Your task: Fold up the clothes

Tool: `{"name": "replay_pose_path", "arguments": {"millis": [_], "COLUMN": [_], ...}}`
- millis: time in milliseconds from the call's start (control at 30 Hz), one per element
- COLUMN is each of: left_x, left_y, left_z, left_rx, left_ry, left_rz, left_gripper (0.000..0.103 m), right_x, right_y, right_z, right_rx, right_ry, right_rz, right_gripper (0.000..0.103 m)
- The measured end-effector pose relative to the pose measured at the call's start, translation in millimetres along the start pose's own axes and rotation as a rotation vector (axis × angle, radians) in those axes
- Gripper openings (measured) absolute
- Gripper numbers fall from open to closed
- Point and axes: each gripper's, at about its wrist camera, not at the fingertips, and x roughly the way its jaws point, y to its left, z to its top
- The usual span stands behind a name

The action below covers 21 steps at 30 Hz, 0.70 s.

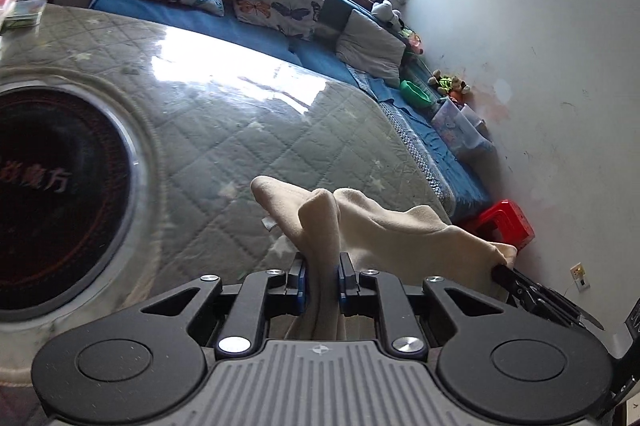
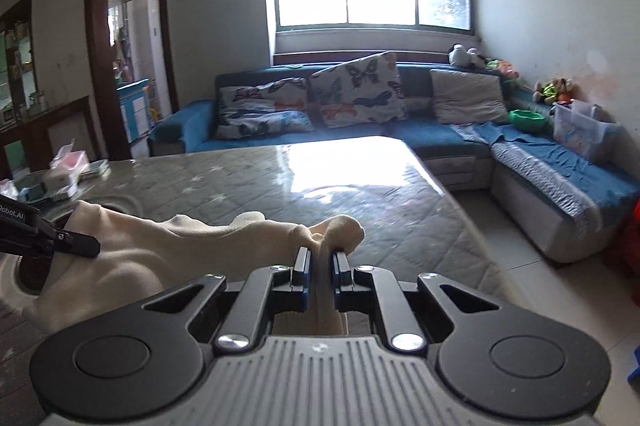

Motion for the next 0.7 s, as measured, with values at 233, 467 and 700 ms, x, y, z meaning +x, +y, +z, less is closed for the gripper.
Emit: {"name": "replay_pose_path", "arguments": {"millis": [233,467,700], "left_x": [31.3,57.9,64.8], "left_y": [-19.3,-14.3,-5.9], "left_z": [12.8,10.2,0.5], "left_rx": [0.06,0.073,0.111], "left_ry": [0.028,0.083,0.1], "left_rz": [0.011,0.06,0.117], "left_gripper": [0.016,0.016,0.026], "right_x": [18.2,49.2,75.0], "right_y": [-18.7,-34.2,-33.9], "right_z": [7.2,0.1,-11.8], "right_rx": [0.006,0.036,0.023], "right_ry": [0.01,0.068,0.146], "right_rz": [-0.053,-0.086,-0.121], "right_gripper": [0.009,0.01,0.013]}}
